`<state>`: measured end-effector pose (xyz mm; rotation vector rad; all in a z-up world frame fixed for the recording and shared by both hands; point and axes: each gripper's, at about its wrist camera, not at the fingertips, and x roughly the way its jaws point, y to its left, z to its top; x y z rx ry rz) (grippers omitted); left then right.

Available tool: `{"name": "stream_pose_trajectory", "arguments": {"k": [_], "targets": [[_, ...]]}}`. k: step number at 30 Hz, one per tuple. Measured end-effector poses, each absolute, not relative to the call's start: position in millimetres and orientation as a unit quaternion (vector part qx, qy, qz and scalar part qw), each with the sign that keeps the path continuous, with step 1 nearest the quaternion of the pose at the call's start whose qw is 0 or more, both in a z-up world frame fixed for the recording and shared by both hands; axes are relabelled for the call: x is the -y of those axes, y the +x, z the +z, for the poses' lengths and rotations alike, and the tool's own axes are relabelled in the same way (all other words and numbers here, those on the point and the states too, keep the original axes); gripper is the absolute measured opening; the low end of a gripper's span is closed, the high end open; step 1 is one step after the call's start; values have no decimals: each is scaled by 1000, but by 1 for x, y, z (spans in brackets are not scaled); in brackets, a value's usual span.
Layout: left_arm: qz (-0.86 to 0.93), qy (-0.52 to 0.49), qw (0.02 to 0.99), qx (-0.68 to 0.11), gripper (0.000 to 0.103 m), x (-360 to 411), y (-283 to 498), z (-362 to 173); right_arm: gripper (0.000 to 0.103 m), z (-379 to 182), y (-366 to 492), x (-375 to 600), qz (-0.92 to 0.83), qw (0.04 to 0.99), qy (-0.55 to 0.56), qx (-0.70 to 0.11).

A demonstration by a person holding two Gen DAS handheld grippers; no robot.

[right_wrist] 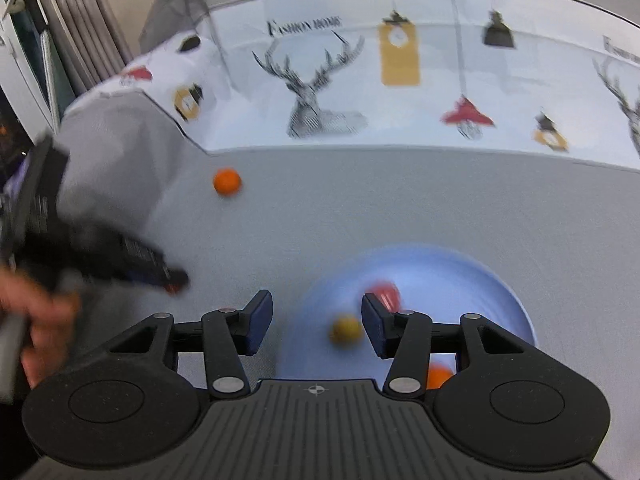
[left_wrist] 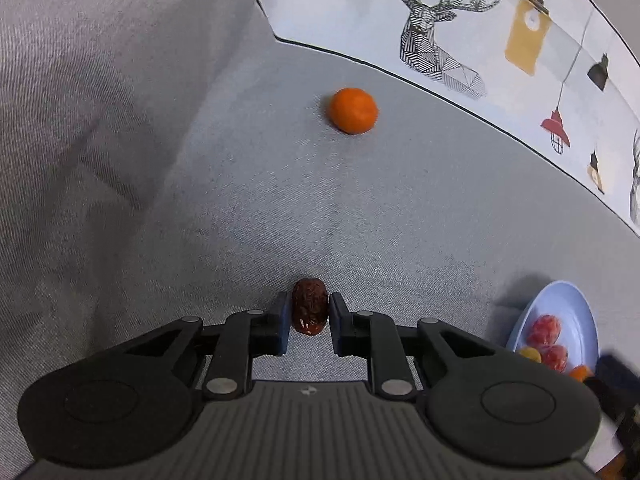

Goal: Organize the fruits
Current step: 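Grasp a red date with the left tool while the right tool grasps the last mandarin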

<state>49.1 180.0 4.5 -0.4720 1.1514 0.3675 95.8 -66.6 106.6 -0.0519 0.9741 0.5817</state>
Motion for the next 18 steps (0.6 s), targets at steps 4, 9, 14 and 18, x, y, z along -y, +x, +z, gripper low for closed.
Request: {"name": "stream_pose_trajectory", "arguments": {"k": [4,9,14,18], "targets": [[195,-222,803,-517,21,-185,43,13,52,119,131,20,306,837,-9,-454],[232,-257,801,-489,21,-201,31,21,52,107,168,-52,341,820,-33,-458],[234,-272,795,-489,21,-207,30,20,64,72,196,-118,360,800,-78,-474],[233,-271,797,-488,21,-208,31,21,70,42,208,-150,353,793,-129,-479]]}}
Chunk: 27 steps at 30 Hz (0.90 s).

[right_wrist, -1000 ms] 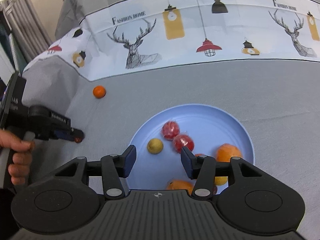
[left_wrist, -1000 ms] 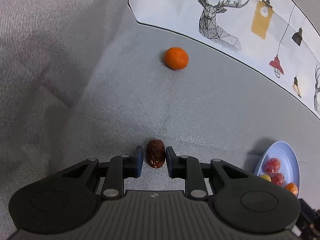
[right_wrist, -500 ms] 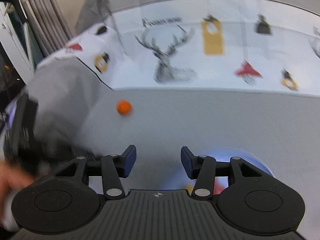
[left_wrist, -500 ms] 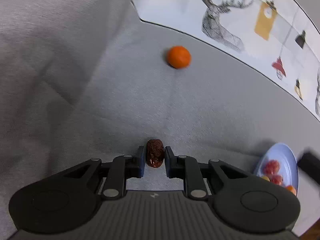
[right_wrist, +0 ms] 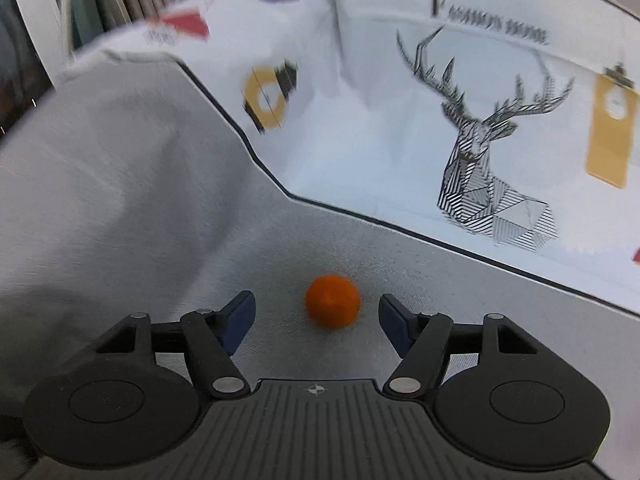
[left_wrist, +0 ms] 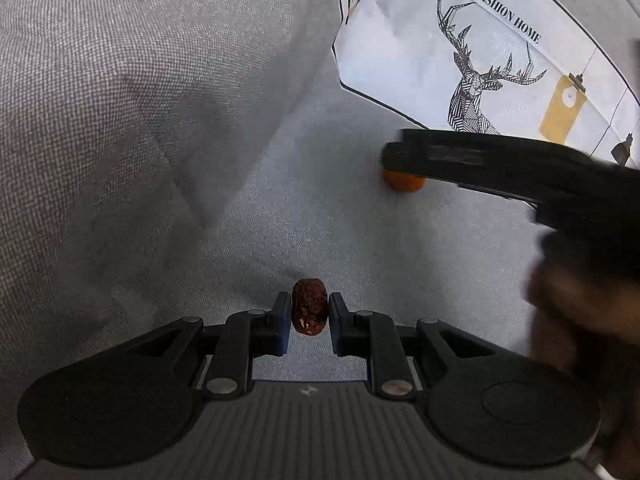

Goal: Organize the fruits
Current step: 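Grasp a red date with the left tool while the right tool grasps the last mandarin, then carry both fruits over the blue plate and open both tools to release them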

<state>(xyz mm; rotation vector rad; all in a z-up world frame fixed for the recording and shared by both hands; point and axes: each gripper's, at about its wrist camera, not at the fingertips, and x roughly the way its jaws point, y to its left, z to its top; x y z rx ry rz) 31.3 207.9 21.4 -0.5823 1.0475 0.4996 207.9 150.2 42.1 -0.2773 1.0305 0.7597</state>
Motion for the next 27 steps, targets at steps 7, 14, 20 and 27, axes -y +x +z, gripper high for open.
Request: {"name": "stream_pose_trajectory", "arguments": {"k": [7,14,20,27], "targets": [[237,-267,795,-490,21,-210,32,20,36,14,208,-177,346,784,-176,-484],[208,-267,818,-465,21,-202,32,29,35,54,191,-145,354,795,-164,-464],[179,-210,850,-449,21,-171,35,43,36,121,156,-37,317,834,-98,-441],[136,-186,889,-396,21,-121,8,78,36,155,80,80,294,866,-54,-401]]}}
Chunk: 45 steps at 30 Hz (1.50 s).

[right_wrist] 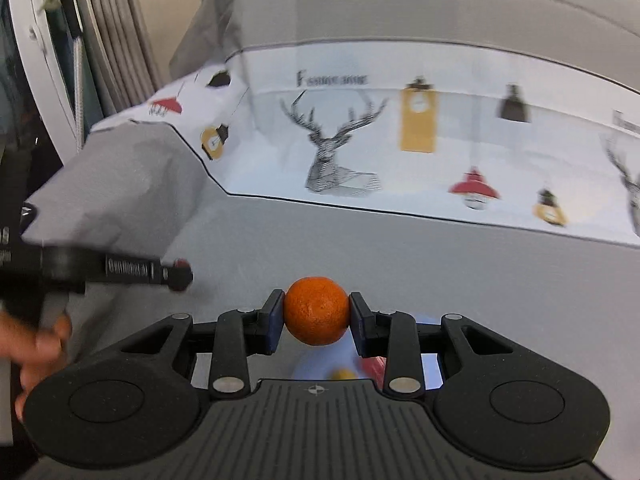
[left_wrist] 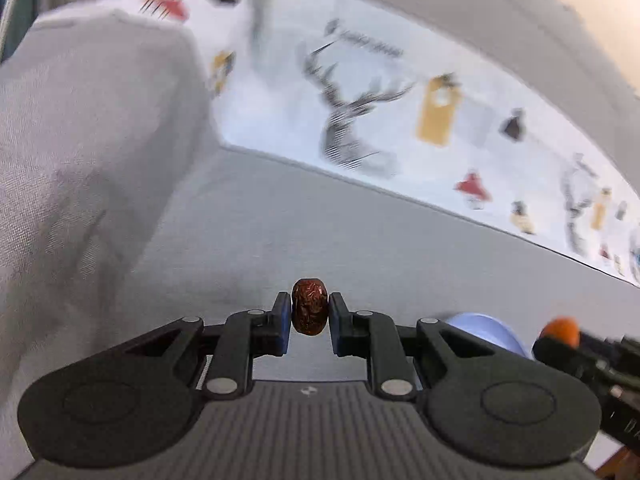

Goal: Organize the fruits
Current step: 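Carry both fruits over the blue plate and open both tools to release them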

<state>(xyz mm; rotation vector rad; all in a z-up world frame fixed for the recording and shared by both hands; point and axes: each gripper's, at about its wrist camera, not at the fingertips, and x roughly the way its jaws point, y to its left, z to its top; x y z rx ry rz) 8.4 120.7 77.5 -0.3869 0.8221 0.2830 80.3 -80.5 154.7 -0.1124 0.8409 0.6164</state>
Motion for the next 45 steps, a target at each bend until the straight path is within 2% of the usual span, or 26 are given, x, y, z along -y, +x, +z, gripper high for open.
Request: {"name": "stream_pose_trajectory", "arguments": {"k": [8,15,20,30,45], "targets": [[76,-131,928,-340,21,-53,-21,95,36,164,25,155,291,899,56,-324],[68,-179,916,-352,21,-46,-27,88,35,159,39,179,246,904,80,-339],[33,-134,913,-384,21,-17,-16,72,35,145,52,168,228,902,65,-360],[9,-67,922,-382,21,6,-11,65,36,127,72,155,198,897,48,-392],[11,-62,912,-405,21,14,2,53,36,121,73,150,196,890,38,-410]]}}
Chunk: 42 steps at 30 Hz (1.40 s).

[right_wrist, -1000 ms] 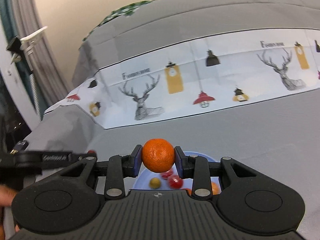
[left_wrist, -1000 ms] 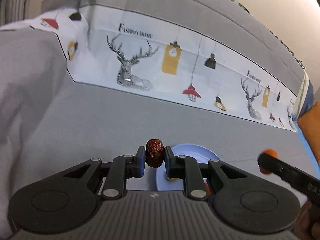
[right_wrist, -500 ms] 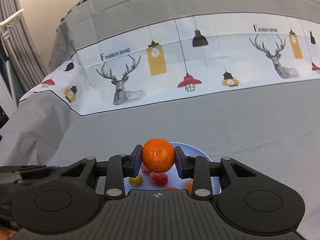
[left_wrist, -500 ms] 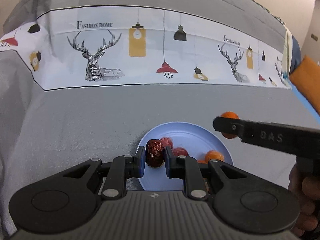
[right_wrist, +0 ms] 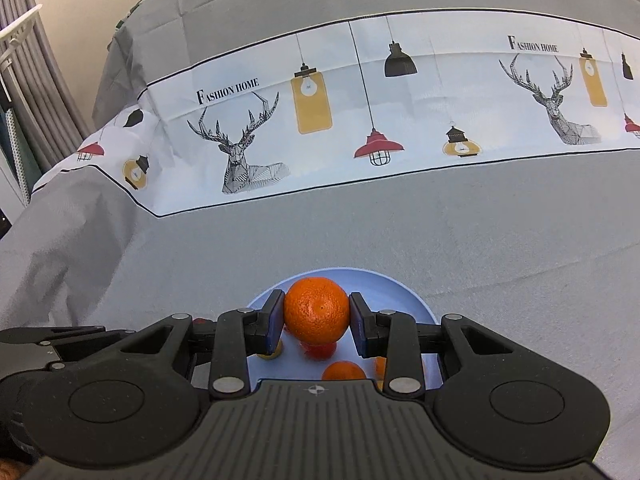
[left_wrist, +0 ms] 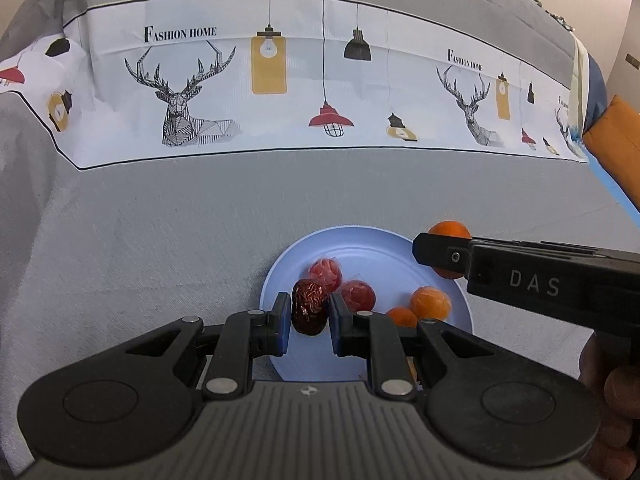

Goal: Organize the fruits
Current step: 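Carry both fruits over the blue plate and open both tools to release them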

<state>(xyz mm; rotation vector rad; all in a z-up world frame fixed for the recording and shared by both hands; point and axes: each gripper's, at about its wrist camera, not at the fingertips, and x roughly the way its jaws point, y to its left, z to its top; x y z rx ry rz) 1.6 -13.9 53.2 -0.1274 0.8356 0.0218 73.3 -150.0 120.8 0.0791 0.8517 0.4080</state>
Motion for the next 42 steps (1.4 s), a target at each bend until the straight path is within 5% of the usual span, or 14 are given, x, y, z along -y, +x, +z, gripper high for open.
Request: {"name": "stream_pose_trajectory", "arguments": {"k": [32,33,34,36,42], "targets": [[-7,-58,908,-415,22,27,8,45,38,119,77,155,184,889,41,-418],[-11,-63,907,-417,24,27,8,45,39,118,77,154,182,887,40,-422],[-16,-69,904,-423,30,27,9,43,54,116,78,153,179,885,37,-429],[-14,-70,901,-429,60,27,10,41,73,115,78,150,173,884,31,-433],[4,-63,901,-430,79,25,10,41,80,115,78,152,168,886,24,-432]]}}
